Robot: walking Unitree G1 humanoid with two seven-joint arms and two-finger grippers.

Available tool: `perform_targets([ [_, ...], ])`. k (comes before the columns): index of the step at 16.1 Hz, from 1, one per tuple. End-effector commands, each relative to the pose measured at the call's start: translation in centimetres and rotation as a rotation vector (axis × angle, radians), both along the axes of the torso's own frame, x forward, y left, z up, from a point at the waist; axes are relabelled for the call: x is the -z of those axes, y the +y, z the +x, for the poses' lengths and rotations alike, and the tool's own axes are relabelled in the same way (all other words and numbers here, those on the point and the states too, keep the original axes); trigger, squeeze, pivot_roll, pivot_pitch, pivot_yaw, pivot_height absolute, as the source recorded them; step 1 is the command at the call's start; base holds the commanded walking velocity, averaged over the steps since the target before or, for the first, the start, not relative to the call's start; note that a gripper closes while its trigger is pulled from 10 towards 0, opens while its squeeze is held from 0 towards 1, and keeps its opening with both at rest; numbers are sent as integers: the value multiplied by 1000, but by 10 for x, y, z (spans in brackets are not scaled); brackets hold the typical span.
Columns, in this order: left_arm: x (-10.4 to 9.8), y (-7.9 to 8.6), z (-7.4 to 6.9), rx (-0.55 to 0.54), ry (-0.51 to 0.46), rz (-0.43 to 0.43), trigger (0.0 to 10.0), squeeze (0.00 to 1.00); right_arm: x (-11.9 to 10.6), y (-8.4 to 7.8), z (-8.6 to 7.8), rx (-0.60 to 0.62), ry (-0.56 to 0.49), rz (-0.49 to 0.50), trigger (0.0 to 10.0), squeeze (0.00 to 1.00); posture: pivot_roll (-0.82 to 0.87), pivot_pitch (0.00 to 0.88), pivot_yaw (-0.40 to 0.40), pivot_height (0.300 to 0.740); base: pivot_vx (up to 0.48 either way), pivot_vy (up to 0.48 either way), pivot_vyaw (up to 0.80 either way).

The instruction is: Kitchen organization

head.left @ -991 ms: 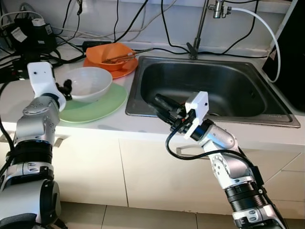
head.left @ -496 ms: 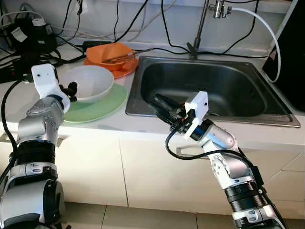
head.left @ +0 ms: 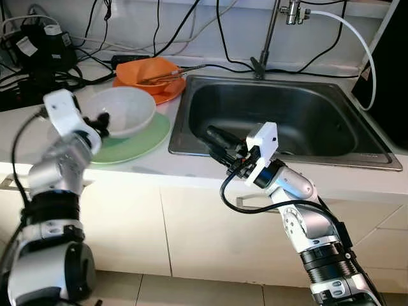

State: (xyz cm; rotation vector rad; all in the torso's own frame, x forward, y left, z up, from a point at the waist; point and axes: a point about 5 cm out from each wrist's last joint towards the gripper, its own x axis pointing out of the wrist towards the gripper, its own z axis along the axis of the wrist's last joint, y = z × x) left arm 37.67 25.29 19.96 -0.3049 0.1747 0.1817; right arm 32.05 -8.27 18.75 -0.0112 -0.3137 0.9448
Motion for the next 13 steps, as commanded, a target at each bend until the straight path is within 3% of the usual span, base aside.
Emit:
perform_targets([
  [1, 4, 0, -2, -7, 22, -16, 10000, 0, -3, -2, 1, 9, -13, -9, 10000, 0, 106, 19, 8, 740, 0, 0, 0],
  [6, 9, -9, -2, 3, 34, -55, 10000, 0, -4, -1, 1, 7, -15, -12, 10000, 0, 107, 26, 6, 740, 0, 0, 0],
  [7, 10, -9, -2, -1, 33, -60, 4392, 0, -4, -1, 1, 9, -16, -12, 10000, 0, 104, 28, 6, 740, 0, 0, 0],
  [8, 10, -10, -1, -2, 29, -60, 0, 0, -5, -2, 2, 12, -16, -12, 10000, 0, 103, 27, 5, 740, 0, 0, 0],
  [13, 3, -10, -1, -21, -13, -16, 0, 0, -5, -4, 3, 27, -16, -11, 10000, 0, 106, 27, 3, 740, 0, 0, 0],
])
